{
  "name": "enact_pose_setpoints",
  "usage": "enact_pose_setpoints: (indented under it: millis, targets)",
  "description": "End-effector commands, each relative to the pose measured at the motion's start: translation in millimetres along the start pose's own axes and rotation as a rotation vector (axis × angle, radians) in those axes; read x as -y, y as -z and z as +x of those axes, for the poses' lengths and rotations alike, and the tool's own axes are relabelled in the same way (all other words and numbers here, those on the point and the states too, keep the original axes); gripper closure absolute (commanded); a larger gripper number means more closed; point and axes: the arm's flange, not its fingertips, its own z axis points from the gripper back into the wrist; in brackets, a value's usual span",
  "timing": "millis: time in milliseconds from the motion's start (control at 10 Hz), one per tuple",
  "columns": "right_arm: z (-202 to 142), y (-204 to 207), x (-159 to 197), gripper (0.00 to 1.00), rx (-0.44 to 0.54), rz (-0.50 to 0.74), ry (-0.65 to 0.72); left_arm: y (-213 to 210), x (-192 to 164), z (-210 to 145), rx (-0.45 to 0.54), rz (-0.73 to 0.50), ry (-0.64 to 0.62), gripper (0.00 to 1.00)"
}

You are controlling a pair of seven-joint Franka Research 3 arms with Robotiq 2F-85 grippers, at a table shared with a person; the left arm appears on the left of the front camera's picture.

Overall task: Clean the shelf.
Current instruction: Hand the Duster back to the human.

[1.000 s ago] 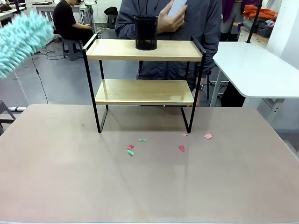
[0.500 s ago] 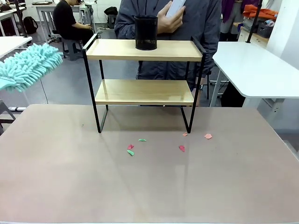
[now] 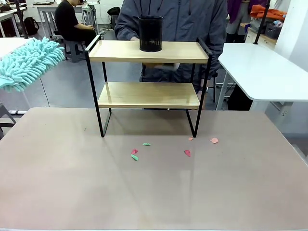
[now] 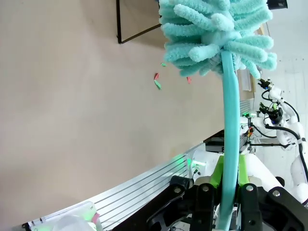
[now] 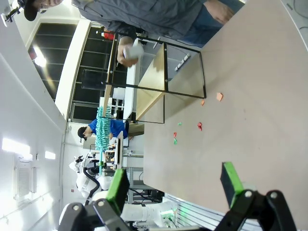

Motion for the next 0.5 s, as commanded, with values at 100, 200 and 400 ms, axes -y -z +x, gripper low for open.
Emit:
enact_pose_setpoints:
  millis: [100,200,400]
  targets:
    - [0.0,0.0,0.0,0.00,0.000,0.000,0.000,0.0,0.0,0.0,0.000,0.000,0.000,0.89]
    - [9.7,0.7,-27.0,0.00,0.051,0.052,-0.092,12.7,28.4,1.9,-0.030,-0.004,0.107,0.89]
    - [26.7,12.5,-95.2,0.00,0.046,0.111,-0.241,11.0,106.9,-14.7,-0.023,-0.065,0.340,0.89]
